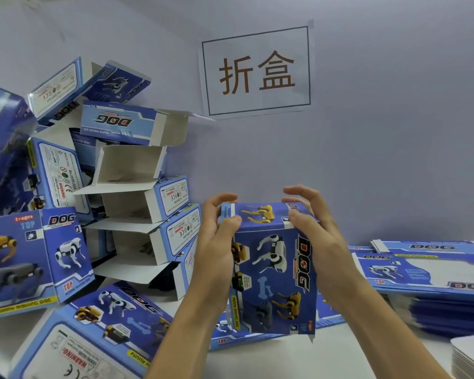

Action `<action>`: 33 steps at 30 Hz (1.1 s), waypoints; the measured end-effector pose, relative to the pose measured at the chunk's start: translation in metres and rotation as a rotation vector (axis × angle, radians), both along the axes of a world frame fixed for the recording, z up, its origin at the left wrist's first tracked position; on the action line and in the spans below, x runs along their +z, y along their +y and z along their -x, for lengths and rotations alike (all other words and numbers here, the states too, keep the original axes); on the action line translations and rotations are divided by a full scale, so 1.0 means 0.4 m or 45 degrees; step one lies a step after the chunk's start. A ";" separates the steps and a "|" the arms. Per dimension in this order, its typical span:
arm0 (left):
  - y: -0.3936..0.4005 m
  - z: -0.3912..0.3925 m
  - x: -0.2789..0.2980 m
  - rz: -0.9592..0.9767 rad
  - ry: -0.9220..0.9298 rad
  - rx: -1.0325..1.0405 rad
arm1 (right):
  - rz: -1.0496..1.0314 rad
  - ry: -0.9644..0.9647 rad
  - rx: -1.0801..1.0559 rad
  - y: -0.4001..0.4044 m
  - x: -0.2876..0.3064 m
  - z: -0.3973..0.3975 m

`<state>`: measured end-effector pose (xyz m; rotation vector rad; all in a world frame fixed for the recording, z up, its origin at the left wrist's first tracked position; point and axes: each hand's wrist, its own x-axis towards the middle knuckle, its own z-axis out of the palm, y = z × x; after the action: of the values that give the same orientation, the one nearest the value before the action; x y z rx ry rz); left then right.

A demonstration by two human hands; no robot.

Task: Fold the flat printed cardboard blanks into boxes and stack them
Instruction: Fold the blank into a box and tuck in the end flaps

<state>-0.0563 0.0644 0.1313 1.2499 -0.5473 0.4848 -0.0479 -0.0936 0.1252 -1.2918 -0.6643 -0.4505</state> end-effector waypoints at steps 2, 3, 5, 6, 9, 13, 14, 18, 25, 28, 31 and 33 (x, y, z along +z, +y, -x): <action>-0.001 0.005 0.001 -0.045 -0.018 0.018 | 0.006 0.023 -0.008 0.004 -0.003 -0.001; -0.006 0.007 -0.001 -0.066 -0.016 0.027 | 0.000 0.040 -0.011 0.001 -0.006 -0.003; -0.019 0.010 -0.001 -0.090 0.003 0.052 | -0.032 0.068 0.015 -0.007 -0.009 -0.005; -0.023 0.012 0.000 -0.099 0.010 0.066 | -0.051 0.076 0.053 -0.011 -0.009 -0.003; -0.023 0.018 0.005 -0.125 0.009 0.067 | -0.044 0.077 0.177 -0.023 -0.006 0.003; -0.016 0.015 0.005 -0.138 0.004 0.037 | -0.023 0.054 0.110 -0.022 0.003 0.006; -0.015 0.015 0.006 -0.173 -0.013 0.026 | -0.044 0.051 0.093 -0.022 0.005 0.008; 0.009 0.019 0.009 -0.494 -0.126 -0.022 | -0.147 0.073 0.048 -0.048 0.011 0.012; 0.029 0.004 0.014 -0.490 -0.165 0.147 | -0.025 0.032 -0.295 -0.053 0.017 0.015; 0.039 -0.024 0.002 -0.187 -0.061 0.241 | 0.091 -0.167 -0.855 -0.032 0.016 0.010; 0.046 -0.052 -0.017 0.145 0.153 0.319 | 0.206 -0.121 -0.790 -0.016 0.021 0.014; 0.045 -0.065 -0.026 0.331 0.247 0.337 | 0.444 0.219 -0.432 0.002 0.030 0.030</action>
<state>-0.0303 0.0824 0.1207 1.1080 -0.1478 0.6276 -0.0600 -0.0929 0.1373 -1.7659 -0.3871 -0.5058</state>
